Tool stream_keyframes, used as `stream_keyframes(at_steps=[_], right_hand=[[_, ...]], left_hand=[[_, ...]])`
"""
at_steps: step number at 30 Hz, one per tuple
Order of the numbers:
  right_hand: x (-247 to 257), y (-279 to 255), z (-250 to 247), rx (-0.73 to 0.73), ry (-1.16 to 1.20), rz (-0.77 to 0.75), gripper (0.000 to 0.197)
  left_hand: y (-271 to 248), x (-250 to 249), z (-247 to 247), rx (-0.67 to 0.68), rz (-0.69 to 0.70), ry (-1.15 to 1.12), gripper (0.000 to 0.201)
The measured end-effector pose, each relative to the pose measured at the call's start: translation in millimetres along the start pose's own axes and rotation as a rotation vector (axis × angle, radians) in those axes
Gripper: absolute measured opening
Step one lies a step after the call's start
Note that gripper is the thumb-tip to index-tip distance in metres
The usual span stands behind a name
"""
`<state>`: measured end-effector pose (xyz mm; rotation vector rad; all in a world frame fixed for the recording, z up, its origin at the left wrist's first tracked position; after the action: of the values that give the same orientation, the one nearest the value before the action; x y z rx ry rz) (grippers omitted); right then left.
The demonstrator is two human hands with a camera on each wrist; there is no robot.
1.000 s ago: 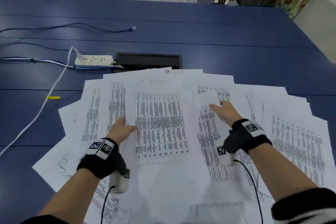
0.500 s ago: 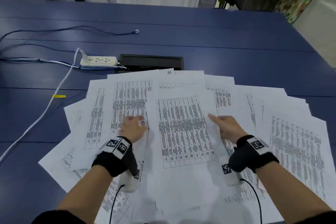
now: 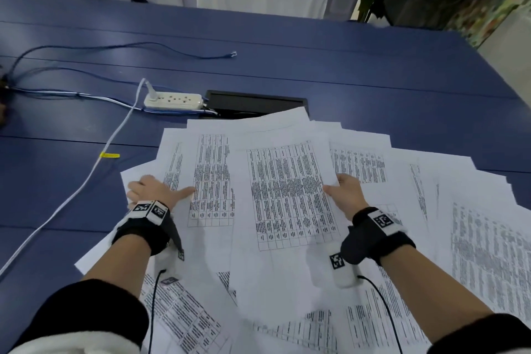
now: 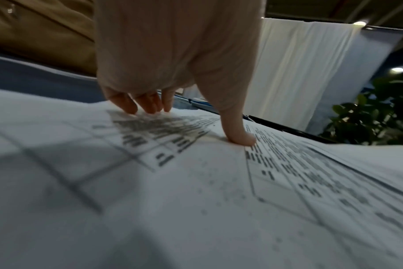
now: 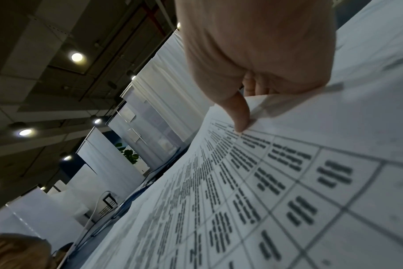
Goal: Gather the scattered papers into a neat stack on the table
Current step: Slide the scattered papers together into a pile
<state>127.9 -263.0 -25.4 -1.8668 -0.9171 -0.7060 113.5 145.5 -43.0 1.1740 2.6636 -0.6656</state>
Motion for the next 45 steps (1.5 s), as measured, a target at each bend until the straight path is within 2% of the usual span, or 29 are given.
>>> stream_keyframes(at_steps=[3,5,7,8,10,12,14,17,20,23,26,29,32,34,37,40,43,45], right_hand=[[8,4,8,-0.014,0.047,-0.008,0.036],[11,8,14,-0.031,0.074,-0.008,0.038],[16,9,25,-0.021,0.075,-0.009,0.041],[19,9,30,-0.013,0.068,-0.024,0.04],[28,9,33,-0.032,0.049,-0.057,0.035],[30,13,33,-0.064,0.025,-0.069,0.035],[28,15,36,-0.092,-0.071,-0.042,0.039],[24,11,49,-0.093,-0.263,0.014,0.054],[24,-2,72,0.025,-0.241,0.031,0.065],[29,-15,85,0.13,-0.161,-0.004,0.055],[33,-24,74,0.076,-0.073,-0.034,0.037],[31,-27,75,0.099,-0.132,-0.062,0.036],[26,-28,84,0.211,-0.168,-0.092,0.034],[27,-26,77,0.174,-0.202,-0.158,0.036],[27,-19,61,0.164,-0.357,-0.273,0.04],[24,-20,50,0.239,-0.53,-0.285,0.047],[16,-23,19,0.125,-0.615,-0.25,0.061],[-6,-24,-5,0.07,-0.743,-0.137,0.078]], left_hand=[[13,-1,-1,0.105,0.023,0.062,0.1],[15,-7,3,0.182,0.076,0.005,0.081],[14,-12,7,0.176,0.095,-0.073,0.064],[12,-14,6,0.123,0.094,-0.112,0.063],[11,-16,2,0.028,0.078,-0.141,0.078],[13,-16,0,0.03,0.085,-0.133,0.091],[17,-17,2,0.106,0.098,-0.162,0.091],[22,-20,6,0.199,0.102,-0.276,0.07],[10,-35,10,0.299,0.173,-0.297,0.04],[0,-48,14,0.305,0.262,-0.368,0.042],[2,-47,4,0.146,0.339,-0.43,0.045],[3,-49,-7,0.075,0.421,-0.326,0.042],[-1,-45,-2,0.159,0.424,-0.154,0.049],[-5,-40,0,0.171,0.394,-0.142,0.053],[-8,-36,11,0.294,0.385,-0.36,0.051],[-12,-33,19,0.382,0.383,-0.475,0.064],[-12,-26,20,0.419,0.349,-0.586,0.063],[-21,-22,12,0.465,0.323,-0.671,0.053]])
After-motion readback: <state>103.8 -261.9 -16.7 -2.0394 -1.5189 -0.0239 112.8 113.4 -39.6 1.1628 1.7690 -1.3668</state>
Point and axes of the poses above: each hand's wrist, its own y-axis towards the middle knuckle, its own z-axis out of the palm, x = y × z, the point moved 6 cm from there along y, towards the middle knuckle, and after that the axes turned 3 degrees about z, right-handed, at the moved point
